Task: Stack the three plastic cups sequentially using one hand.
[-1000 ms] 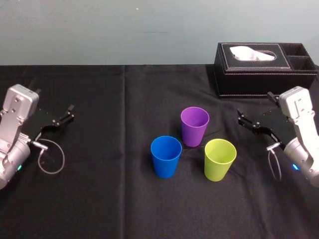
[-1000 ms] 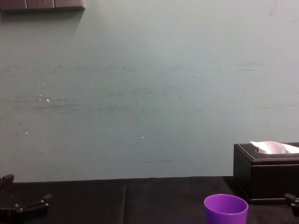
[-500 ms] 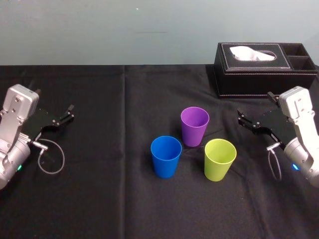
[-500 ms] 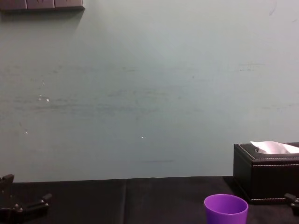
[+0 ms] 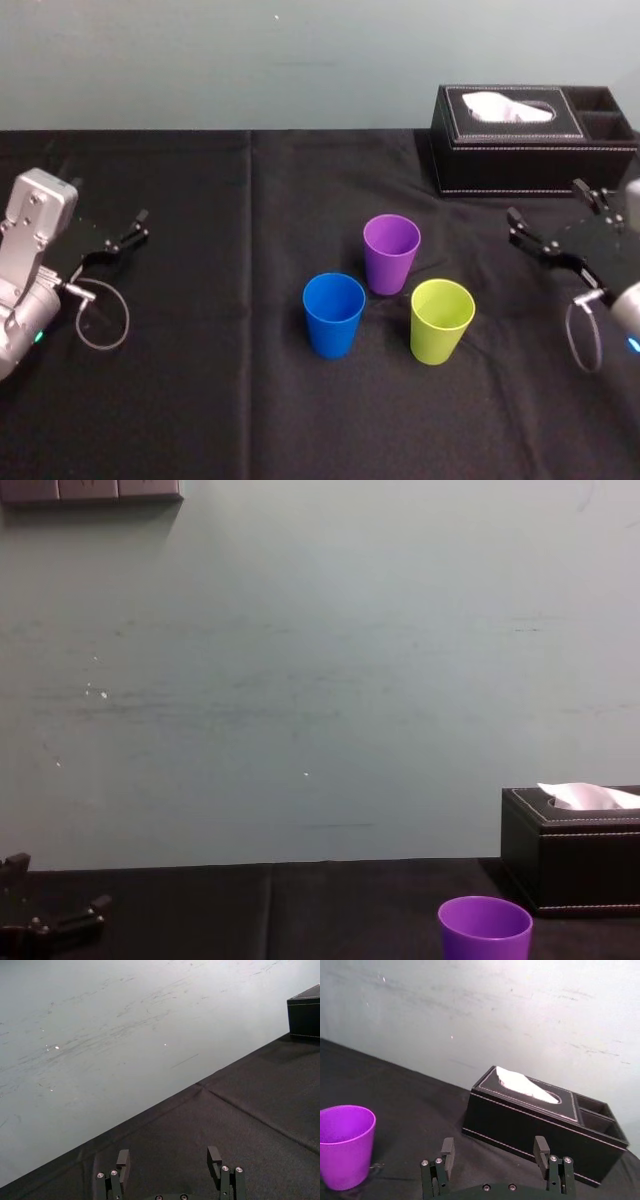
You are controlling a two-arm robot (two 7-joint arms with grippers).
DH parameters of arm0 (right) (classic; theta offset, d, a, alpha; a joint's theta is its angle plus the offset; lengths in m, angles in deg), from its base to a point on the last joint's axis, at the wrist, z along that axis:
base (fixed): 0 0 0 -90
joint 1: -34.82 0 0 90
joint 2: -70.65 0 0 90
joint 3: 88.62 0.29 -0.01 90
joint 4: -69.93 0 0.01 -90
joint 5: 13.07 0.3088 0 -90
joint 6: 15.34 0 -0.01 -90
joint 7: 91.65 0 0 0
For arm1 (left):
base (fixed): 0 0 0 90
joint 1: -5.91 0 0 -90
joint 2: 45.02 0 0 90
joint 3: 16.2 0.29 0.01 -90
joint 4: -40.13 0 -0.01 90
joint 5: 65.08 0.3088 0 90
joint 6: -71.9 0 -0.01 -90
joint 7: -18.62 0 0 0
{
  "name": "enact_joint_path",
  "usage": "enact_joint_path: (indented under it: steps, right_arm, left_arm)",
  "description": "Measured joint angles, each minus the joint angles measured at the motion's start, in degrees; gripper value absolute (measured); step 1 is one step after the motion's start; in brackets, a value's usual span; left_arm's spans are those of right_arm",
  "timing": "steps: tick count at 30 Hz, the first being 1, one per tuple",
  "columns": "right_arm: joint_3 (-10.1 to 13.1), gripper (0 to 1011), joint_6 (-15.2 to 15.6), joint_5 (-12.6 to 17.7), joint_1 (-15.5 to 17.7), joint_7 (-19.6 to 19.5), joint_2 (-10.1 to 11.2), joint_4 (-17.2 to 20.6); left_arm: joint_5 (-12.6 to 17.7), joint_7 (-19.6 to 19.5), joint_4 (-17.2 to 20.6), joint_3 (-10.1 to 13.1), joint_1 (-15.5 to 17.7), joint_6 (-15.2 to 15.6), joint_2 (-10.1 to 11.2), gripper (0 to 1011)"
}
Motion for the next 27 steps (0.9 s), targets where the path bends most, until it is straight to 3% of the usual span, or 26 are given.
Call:
enact_joint_path:
  steps: [7,10,14,17,22,27]
  right_arm:
    - [6.17,1003,-1.01,6.65,8.52,4.13,4.69,7.61]
    - [9.34,1003,-1.54,10.10,13.35,7.33,7.49,10.78]
    - [11.91,1003,-1.93,13.31,17.22,10.87,9.91,12.82]
    - [14.15,1003,-1.87,16.57,21.21,15.77,12.86,14.59]
    - [15.48,1002,-1.64,18.25,24.59,20.27,15.04,15.51]
    - [14.85,1003,-1.48,17.53,25.50,22.38,15.33,15.09]
  left_arm:
    - [0.00,0.00,0.00,0.00,0.00,0.00,0.00,1011]
    - [0.00,0.00,0.00,0.00,0.00,0.00,0.00,1011]
    - [0.00,0.00,0.00,0.00,0.00,0.00,0.00,1011]
    - [0.00,0.00,0.00,0.00,0.00,0.00,0.00,1012]
    - [0.00,0.00,0.00,0.00,0.00,0.00,0.00,1011]
    - [0.00,0.00,0.00,0.00,-0.01,0.00,0.00,1011]
